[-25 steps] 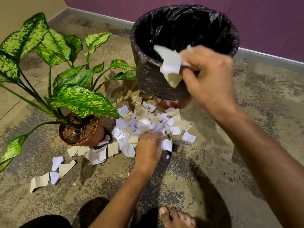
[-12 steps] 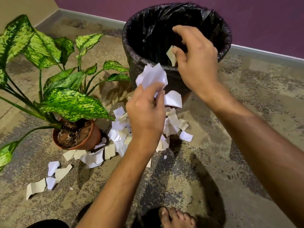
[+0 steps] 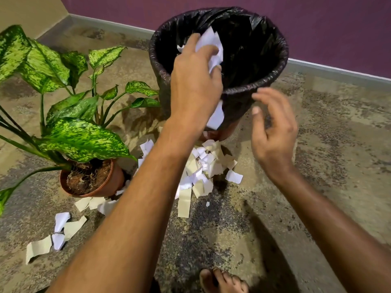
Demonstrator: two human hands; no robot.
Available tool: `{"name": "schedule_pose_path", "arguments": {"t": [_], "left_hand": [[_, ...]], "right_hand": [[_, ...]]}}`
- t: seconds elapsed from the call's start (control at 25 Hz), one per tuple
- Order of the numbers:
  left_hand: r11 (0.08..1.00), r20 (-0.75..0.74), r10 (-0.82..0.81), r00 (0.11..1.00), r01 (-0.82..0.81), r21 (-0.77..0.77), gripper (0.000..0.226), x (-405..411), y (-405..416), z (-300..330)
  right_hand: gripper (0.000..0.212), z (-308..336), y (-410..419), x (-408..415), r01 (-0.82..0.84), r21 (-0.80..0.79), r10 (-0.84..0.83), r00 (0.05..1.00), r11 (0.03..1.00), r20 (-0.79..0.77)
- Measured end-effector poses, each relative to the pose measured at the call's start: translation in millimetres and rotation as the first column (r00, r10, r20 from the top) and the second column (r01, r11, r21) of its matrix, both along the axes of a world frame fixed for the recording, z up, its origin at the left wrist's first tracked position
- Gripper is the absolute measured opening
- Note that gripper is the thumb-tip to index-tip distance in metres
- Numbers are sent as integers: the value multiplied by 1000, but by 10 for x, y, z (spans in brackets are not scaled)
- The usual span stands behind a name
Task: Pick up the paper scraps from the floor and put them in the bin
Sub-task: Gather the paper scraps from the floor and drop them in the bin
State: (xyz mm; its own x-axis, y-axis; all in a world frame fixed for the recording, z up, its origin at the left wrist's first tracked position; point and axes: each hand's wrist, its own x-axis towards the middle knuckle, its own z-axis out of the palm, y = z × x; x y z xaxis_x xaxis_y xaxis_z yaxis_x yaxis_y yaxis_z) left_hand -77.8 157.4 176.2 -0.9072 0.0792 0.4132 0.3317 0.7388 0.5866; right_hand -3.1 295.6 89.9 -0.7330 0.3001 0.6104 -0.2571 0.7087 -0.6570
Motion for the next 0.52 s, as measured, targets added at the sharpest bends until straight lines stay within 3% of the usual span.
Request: {"name": "schedule_pose_path", "arguments": {"t": [0.08, 0.16, 0.24, 0.32, 0.4, 0.52], "left_hand": [[999, 5, -36, 999, 36, -25, 31, 75, 26, -116], [999, -40, -44, 998, 44, -3, 36, 213, 29, -267], [998, -135, -39, 990, 45, 43, 38, 402, 14, -443], [994, -194, -42, 980, 61, 89, 39, 656, -24, -669], [989, -128, -35, 991, 53, 139, 41, 943, -108, -978], [991, 126, 21, 992, -38, 132, 53, 1314, -348, -1500]], "right_hand": [[25, -300, 62, 149, -7, 31, 4, 993, 999, 117], [28, -564, 121, 249, -36, 99, 1, 943, 994, 332], [41, -805, 168, 289, -129, 178, 2, 815, 976, 580], [67, -1013, 182, 295, -259, 220, 2, 652, 940, 758], [92, -1165, 159, 256, -354, 225, -10, 518, 908, 855], [115, -1322, 102, 124, -491, 255, -41, 405, 833, 913]]}}
